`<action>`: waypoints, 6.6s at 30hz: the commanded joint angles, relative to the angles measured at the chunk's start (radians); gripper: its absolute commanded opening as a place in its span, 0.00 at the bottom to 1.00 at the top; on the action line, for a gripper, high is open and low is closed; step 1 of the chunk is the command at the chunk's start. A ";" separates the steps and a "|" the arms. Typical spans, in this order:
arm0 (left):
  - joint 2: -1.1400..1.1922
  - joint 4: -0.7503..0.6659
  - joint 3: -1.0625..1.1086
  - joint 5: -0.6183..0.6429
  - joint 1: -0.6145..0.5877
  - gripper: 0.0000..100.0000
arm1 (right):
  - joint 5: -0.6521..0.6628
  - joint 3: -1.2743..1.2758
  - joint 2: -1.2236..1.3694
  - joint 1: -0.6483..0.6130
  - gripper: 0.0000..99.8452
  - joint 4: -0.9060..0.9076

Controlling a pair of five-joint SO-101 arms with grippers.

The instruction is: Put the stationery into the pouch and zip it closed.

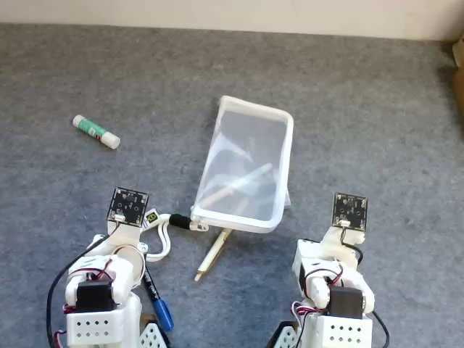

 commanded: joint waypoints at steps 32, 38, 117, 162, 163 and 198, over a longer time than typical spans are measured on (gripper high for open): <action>-0.012 0.008 0.024 0.008 0.019 0.03 | -0.009 0.136 -0.005 -0.024 0.03 -0.005; -0.013 -0.021 -0.018 0.005 0.061 0.03 | -0.005 0.136 -0.004 -0.018 0.03 -0.002; -0.013 -0.133 -0.101 0.114 -0.344 0.27 | -1.017 -1.523 2.180 -0.901 0.21 -0.262; -0.013 -0.133 -0.099 0.114 -0.344 0.27 | -0.934 -1.854 2.181 -0.851 0.21 0.257; -0.013 -0.133 -0.099 0.114 -0.344 0.27 | -0.964 -1.851 2.183 -0.851 0.21 0.220; -0.013 -0.135 -0.085 0.112 -0.341 0.27 | -1.092 -1.758 2.388 -0.897 0.21 0.090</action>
